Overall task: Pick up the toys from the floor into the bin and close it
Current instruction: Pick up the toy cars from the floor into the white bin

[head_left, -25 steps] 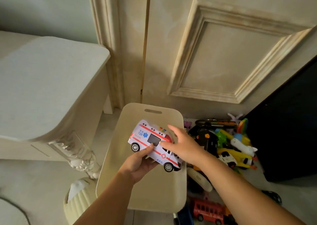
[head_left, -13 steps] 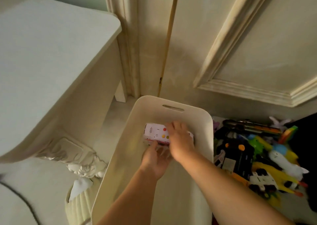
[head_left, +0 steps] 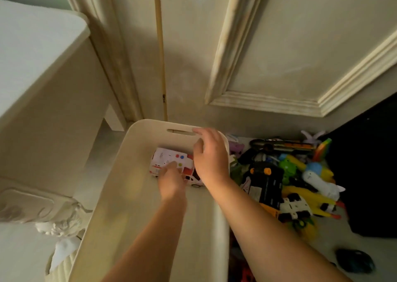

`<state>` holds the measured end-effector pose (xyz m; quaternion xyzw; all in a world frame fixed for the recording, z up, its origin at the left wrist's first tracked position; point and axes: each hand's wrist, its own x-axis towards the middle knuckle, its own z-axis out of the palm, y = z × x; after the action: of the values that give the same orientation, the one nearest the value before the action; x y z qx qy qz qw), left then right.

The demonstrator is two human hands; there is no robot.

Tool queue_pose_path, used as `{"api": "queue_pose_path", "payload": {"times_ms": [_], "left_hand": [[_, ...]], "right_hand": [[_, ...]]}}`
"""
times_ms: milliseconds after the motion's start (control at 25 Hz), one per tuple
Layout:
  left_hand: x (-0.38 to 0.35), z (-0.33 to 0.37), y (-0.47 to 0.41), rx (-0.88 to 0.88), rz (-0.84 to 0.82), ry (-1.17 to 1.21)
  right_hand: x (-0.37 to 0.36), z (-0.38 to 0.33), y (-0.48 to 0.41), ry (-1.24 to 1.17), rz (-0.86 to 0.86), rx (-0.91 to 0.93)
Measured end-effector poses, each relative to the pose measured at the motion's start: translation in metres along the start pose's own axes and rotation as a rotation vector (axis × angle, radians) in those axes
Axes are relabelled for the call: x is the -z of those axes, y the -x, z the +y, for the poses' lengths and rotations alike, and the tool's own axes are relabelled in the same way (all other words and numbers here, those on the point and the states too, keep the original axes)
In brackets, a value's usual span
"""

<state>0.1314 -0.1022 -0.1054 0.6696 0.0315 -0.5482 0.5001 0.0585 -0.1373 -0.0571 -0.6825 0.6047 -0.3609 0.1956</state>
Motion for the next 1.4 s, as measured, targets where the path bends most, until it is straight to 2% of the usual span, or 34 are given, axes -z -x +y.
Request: {"api": "queue_pose_path", "payload": {"times_ms": [80,120,160,200,240,320,400,480,560,640,800,840,1000,1080,1120,1160,1240,1320,1400], "left_hand": [[-0.021,0.009,0.028,-0.252,-0.044,-0.148],[-0.028,0.014,0.044,-0.371,-0.106,-0.177],[-0.034,0.018,0.059,-0.462,-0.173,-0.195],[-0.038,0.020,0.072,-0.511,-0.240,-0.214],[-0.040,0.019,0.083,-0.525,-0.312,-0.242],[-0.042,0.009,0.096,-0.502,-0.440,-0.312],[-0.043,-0.002,0.099,-0.475,-0.508,-0.368],[-0.044,-0.006,0.098,-0.493,-0.501,-0.398],[-0.048,-0.004,0.096,-0.479,-0.505,-0.390],[-0.048,0.001,0.097,-0.457,-0.534,-0.418],[-0.036,0.010,0.106,-0.375,-0.619,-0.479],[-0.030,0.014,0.109,-0.343,-0.653,-0.472],[-0.013,0.034,0.121,-0.237,-0.872,-0.304],[-0.004,0.049,0.124,-0.288,-0.865,-0.224],[0.001,0.056,0.124,-0.318,-0.828,-0.192],[0.008,0.064,0.121,-0.330,-0.796,-0.160],[0.032,0.075,0.107,-0.258,-0.797,-0.128],[0.062,0.074,0.091,-0.068,-0.883,-0.055],[0.088,0.067,0.074,0.099,-0.895,0.048]], "right_hand": [[0.034,0.011,-0.010,0.005,0.358,-0.014],[0.051,0.023,-0.012,0.031,0.468,-0.128],[0.066,0.041,-0.011,0.090,0.507,-0.301],[0.077,0.062,-0.005,0.166,0.468,-0.509],[0.085,0.087,0.008,0.219,0.357,-0.704],[0.087,0.124,0.044,0.196,0.106,-0.910],[0.079,0.146,0.080,0.203,-0.061,-0.903],[0.075,0.153,0.097,0.316,-0.164,-0.830],[0.079,0.154,0.092,0.302,-0.137,-0.818],[0.090,0.150,0.079,0.187,-0.071,-0.795],[0.125,0.107,0.053,-0.226,0.063,-0.635],[0.134,0.088,0.047,-0.264,0.076,-0.561],[0.145,0.002,0.037,-0.070,0.001,-0.216],[0.136,-0.031,0.044,0.056,-0.047,-0.043],[0.129,-0.041,0.047,0.045,-0.104,-0.012],[0.123,-0.050,0.049,-0.023,-0.195,-0.040],[0.109,-0.059,0.047,-0.252,-0.357,-0.238],[0.100,-0.060,0.039,-0.428,-0.445,-0.496],[0.086,-0.058,0.037,-0.479,-0.605,-0.620]]}}
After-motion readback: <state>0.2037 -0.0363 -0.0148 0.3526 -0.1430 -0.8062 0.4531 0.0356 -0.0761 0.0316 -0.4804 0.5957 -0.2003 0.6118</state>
